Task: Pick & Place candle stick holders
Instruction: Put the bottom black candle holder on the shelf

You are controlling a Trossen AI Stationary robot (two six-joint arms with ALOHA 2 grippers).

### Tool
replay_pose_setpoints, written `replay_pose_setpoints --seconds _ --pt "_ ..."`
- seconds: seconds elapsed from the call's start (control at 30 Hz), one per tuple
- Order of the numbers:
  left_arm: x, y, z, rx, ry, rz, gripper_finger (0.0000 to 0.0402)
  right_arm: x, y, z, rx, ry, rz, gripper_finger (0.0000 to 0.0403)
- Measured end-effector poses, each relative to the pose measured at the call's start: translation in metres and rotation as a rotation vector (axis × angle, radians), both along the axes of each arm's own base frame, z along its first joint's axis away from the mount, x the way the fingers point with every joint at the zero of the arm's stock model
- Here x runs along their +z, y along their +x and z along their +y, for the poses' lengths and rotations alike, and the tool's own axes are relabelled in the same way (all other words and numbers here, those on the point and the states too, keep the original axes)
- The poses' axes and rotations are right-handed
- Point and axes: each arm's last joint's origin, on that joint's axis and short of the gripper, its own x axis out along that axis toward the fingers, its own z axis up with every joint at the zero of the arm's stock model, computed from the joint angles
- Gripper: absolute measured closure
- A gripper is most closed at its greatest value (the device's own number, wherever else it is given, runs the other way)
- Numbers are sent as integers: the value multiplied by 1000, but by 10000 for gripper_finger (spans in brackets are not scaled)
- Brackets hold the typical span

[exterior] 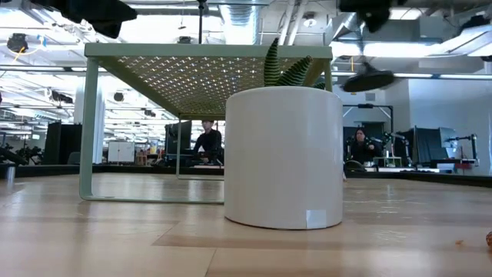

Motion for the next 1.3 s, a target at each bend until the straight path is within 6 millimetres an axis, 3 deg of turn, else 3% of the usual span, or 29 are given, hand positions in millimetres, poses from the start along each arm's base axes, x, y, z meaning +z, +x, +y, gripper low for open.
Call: replay_pose_setpoints --seconds 0.17,0.4,0.87,1.03,1.3 --pt "-4 1 0 0 5 12 392 4 28 -24 71 -12 -120 402" --pt "-4 1 0 0 4 11 394 5 44 -71 93 27 -231 402" --pt "-5 1 0 1 -3 11 393 12 121 -131 232 83 -174 403" --pt "-5 1 0 2 -22 11 395 3 136 -153 213 90 -161 403" --pt "-5 1 0 2 -22 10 393 -14 156 -170 234 106 -138 403"
